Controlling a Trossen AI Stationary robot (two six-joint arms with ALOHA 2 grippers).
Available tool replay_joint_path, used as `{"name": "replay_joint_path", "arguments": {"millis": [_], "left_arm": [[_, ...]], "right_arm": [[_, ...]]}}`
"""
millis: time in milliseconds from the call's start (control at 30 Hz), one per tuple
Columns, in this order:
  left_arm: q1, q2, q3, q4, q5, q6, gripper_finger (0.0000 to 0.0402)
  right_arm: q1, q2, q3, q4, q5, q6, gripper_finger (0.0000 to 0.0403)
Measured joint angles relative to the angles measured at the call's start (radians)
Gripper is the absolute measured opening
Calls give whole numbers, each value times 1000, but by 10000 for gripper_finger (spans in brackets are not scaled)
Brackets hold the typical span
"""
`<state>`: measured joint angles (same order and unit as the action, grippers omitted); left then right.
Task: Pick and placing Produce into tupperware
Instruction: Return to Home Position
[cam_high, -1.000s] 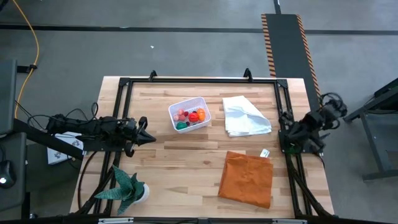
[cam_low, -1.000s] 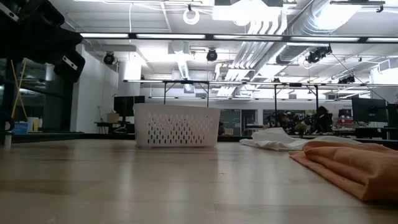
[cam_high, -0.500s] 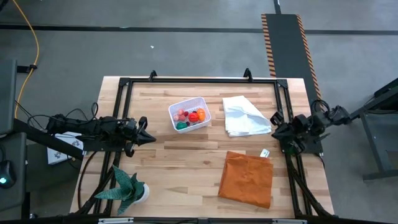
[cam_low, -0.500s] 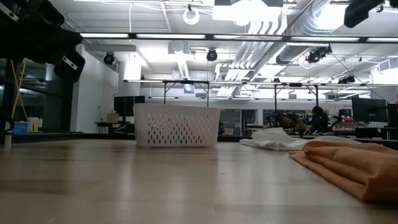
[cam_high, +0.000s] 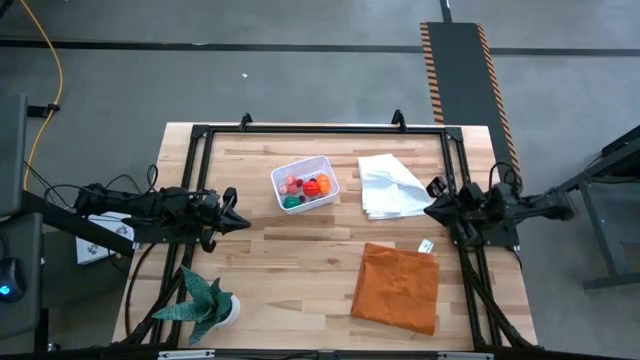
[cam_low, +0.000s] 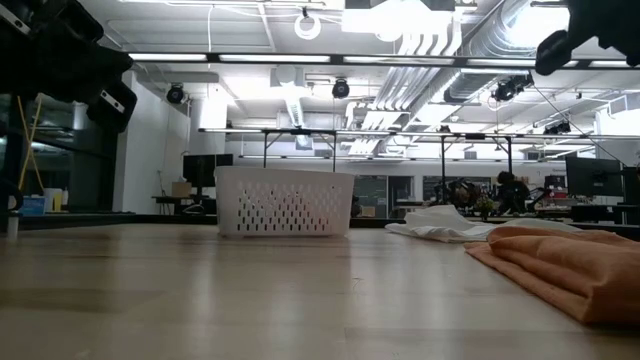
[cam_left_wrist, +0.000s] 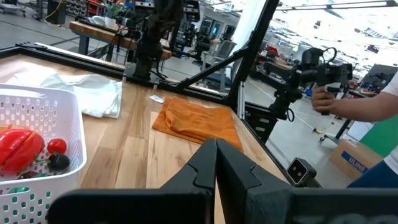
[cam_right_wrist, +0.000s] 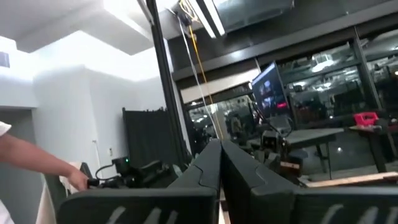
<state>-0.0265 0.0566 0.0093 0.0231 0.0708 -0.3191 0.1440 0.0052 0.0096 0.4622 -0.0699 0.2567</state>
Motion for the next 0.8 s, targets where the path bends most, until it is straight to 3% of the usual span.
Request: {"name": "replay_joint_path", "arguments": {"millis": [233,400,800], "left_arm": [[0,0,0,0,0,0,1],[0,0,0,0,0,0,1],[0,0,0,0,0,0,1]], "right_arm": [[-101,0,1,28,-125,-11,0],[-164,0,1,-67,-206,-15,0],[-266,0,1,-273,-211,-66,0]]}}
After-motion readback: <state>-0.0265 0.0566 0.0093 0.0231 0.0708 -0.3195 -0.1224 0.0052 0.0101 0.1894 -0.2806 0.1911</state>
